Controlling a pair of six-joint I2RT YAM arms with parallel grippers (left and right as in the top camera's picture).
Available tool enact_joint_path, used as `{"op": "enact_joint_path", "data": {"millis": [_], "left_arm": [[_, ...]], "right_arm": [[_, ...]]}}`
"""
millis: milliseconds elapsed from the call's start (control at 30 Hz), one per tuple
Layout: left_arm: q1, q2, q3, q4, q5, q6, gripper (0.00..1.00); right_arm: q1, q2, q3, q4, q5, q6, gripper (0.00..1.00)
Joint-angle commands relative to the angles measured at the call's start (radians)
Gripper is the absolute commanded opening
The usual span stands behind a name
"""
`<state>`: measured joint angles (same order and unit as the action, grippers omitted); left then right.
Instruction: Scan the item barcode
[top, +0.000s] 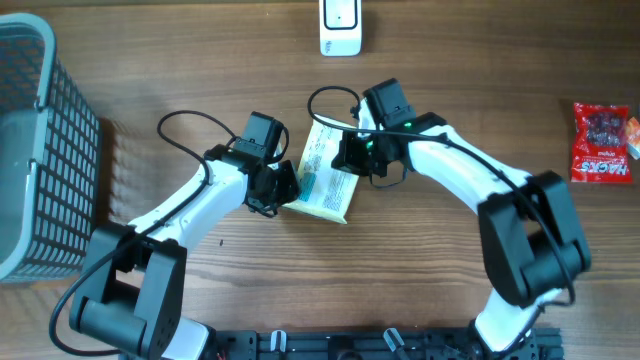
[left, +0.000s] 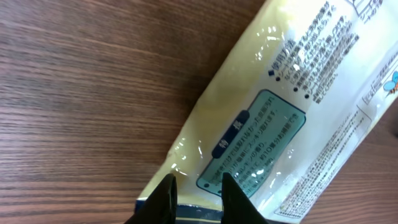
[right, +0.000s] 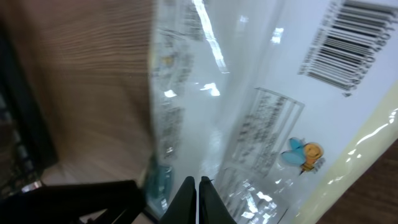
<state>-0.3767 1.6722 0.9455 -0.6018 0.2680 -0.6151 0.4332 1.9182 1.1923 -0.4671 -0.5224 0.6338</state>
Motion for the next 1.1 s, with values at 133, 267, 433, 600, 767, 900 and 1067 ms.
{"op": "enact_joint_path", "data": {"millis": [133,267,433,600,767,900,1067], "left_arm": [[0.001,0.012,-0.013,-0.058,-0.118,0.001,0.17],[0.023,0.012,-0.013,-0.106,-0.172,0.001,0.04],[0.026,0.011,-0.013,-0.052,-0.148,0.019,0.04],[0.025,0.011,-0.013,0.018,0.012,0.122,0.07],[0.025,0.012,-0.013,0.023,0.012,0.122,0.12],[0.025,0.012,-0.016,0.016,0.012,0.122,0.11],[0.026,0.012,-0.041,0.011,0.0,0.122,0.06]], "right_arm": [[-0.008,0.166,-0.009,-0.02,0.027,0.011,0.04],[-0.045,0.049,-0.009,-0.091,0.074,-0.028,0.04],[-0.051,-0.117,-0.009,-0.12,0.074,-0.16,0.05],[-0.051,-0.142,-0.009,-0.04,0.108,-0.152,0.49],[-0.051,-0.09,-0.009,0.039,0.264,-0.013,0.28],[-0.051,0.003,-0.009,0.08,0.264,0.006,0.17],[-0.056,0.068,-0.009,0.1,0.298,-0.018,0.16]]}}
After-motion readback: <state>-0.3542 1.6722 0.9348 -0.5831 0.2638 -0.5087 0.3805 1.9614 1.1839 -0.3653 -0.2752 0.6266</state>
